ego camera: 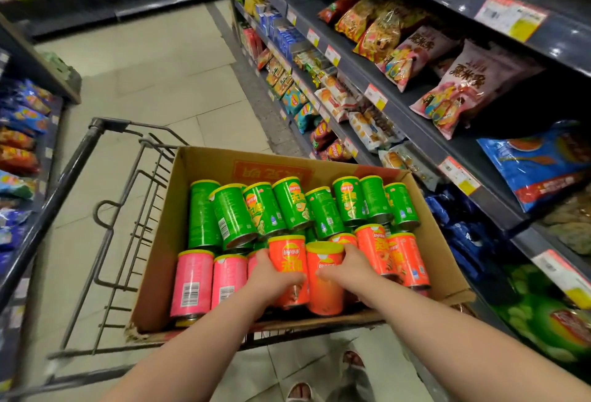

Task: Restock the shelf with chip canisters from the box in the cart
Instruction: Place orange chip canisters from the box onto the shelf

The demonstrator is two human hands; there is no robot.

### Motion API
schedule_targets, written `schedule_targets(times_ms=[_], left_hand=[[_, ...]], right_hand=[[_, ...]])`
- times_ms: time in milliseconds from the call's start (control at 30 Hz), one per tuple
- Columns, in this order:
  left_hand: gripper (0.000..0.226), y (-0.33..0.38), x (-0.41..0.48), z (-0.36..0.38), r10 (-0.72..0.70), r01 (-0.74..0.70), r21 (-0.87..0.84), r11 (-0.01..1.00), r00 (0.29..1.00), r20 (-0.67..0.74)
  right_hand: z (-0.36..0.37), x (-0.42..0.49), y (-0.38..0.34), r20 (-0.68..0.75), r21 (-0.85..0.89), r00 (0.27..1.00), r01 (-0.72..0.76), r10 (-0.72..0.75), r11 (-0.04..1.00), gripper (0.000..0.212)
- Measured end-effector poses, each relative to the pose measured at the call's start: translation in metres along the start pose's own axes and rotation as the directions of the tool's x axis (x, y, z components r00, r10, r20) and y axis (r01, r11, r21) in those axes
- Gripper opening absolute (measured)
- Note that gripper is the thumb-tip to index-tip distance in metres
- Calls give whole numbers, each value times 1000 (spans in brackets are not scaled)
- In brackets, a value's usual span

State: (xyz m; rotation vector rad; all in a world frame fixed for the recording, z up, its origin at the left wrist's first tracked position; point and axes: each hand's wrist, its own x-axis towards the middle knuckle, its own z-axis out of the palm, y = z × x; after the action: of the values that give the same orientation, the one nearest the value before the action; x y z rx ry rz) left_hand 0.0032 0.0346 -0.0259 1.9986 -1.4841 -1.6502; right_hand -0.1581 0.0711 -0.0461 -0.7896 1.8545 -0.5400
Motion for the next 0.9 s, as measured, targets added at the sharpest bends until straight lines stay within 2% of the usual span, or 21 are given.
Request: schedule_targets(times_ms=[67, 400, 467, 567, 767, 900], left_hand=[[83, 5, -2, -1, 48, -48, 0, 999, 999, 12], [100, 38, -23, 0, 270, -273, 25, 962, 958, 92], [104, 46, -28, 2, 311, -315, 17, 949, 944, 105], [89, 59, -36, 6, 378, -383, 2, 924, 914, 147], [104, 88, -56, 24, 485, -493, -28, 870, 842, 239], [93, 105, -69, 42, 539, -551, -59, 832, 781, 314]], right_hand=[[-5, -9, -3, -19, 71, 1000, 25, -24, 997, 62], [-41, -54, -16, -288, 224, 956, 126, -58, 967, 81], [-49, -65, -17, -323, 264, 945, 140, -49, 954, 79], [-60, -82, -17, -378, 305, 925, 169, -44, 937, 75], [-86, -122, -12, -513, 356, 858, 236, -21, 904, 60], [-105, -155, -8, -574, 372, 819, 274, -13, 887, 60]])
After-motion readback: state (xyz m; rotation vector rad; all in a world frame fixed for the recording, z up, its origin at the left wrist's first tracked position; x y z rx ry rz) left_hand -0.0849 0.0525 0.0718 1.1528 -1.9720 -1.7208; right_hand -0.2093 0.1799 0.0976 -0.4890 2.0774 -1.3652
